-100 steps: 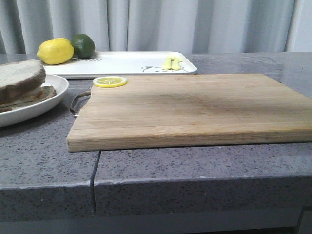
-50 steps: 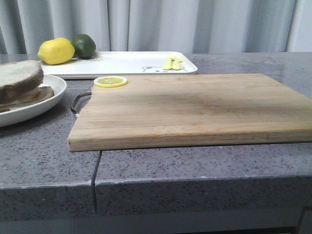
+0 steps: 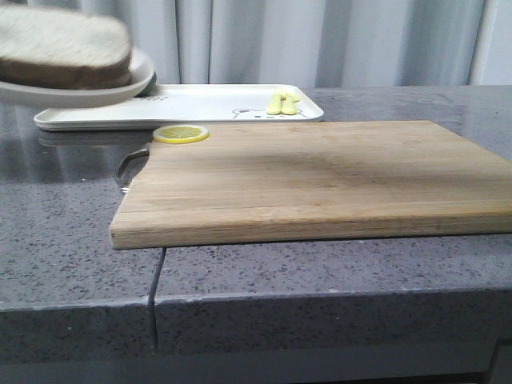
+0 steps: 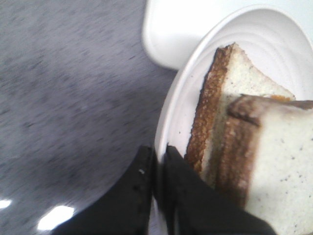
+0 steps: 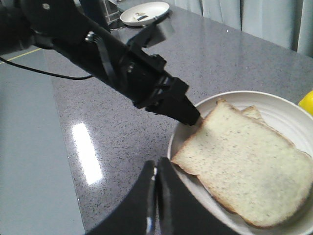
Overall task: Place bread and move sandwich to tray
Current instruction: 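Lift the plate with the left gripper and set it on the white tray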
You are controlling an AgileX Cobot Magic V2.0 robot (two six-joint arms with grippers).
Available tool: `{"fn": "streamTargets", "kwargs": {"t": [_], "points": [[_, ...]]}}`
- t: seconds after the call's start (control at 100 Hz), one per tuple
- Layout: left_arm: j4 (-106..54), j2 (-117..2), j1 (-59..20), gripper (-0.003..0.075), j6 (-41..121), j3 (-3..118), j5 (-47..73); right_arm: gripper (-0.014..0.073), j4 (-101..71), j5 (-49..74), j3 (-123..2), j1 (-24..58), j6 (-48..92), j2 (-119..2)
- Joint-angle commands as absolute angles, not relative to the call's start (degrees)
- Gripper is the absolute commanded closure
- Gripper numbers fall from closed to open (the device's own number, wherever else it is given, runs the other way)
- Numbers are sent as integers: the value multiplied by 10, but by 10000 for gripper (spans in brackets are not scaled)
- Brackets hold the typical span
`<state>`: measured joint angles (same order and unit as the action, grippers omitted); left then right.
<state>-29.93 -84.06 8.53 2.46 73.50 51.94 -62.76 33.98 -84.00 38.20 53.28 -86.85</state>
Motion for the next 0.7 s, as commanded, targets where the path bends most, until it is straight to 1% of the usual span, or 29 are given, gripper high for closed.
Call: {"fn": "streamTargets", "kwargs": {"t": [0.0,0.23,0.56,0.69], "points": [[-369,-849,64,740,36,781,478,593,-651,320,-860,384,538,-823],[-408,-967,20,740,40,897,469,593,-641,322,-860,384,538,-765],[-542,-1141,13,740,40,1073,478,593,-641,362,-860,384,538,-724],[-545,-1191,10,740,40,1121,477,593,-641,370,-860,384,537,-723]]}}
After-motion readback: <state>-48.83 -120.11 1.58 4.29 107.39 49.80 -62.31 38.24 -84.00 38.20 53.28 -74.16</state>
